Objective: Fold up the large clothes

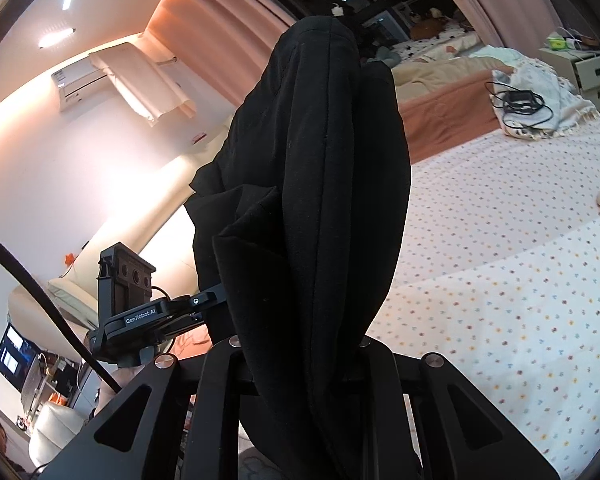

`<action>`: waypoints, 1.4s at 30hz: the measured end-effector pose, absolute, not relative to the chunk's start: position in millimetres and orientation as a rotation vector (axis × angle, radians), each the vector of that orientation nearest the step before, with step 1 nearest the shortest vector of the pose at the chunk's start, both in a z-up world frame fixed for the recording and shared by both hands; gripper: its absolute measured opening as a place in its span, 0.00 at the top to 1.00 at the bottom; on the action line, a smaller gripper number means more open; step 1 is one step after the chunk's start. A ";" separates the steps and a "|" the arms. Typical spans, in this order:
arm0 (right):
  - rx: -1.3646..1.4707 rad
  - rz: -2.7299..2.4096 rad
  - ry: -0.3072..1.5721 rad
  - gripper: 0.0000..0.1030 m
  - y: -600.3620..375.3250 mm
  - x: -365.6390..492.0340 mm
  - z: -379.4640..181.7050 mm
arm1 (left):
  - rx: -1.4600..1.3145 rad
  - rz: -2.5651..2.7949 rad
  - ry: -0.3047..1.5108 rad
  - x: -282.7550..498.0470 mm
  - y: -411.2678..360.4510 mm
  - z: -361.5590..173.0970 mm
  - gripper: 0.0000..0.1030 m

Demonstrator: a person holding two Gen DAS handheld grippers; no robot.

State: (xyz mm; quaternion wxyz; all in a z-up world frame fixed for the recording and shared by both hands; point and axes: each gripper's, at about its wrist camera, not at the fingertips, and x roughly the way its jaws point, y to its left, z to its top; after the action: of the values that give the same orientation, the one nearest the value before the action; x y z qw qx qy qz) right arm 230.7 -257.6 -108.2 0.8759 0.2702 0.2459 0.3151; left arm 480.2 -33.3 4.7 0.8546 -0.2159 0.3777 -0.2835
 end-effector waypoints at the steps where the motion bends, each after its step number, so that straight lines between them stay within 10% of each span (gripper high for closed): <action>1: 0.565 0.662 0.513 0.86 -252.6 233.1 -106.3 | -0.450 -0.592 0.788 479.7 -28.3 6.7 0.69; 42: 0.434 1.035 0.671 0.86 87.0 392.1 -85.4 | -0.545 -0.163 0.679 436.4 332.2 -11.7 0.69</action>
State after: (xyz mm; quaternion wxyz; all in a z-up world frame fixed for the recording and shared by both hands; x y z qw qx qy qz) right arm 392.1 87.0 -85.4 0.7938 0.2016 0.3120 0.4816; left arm 436.4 332.2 -11.7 0.9036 -0.2635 0.3285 -0.0791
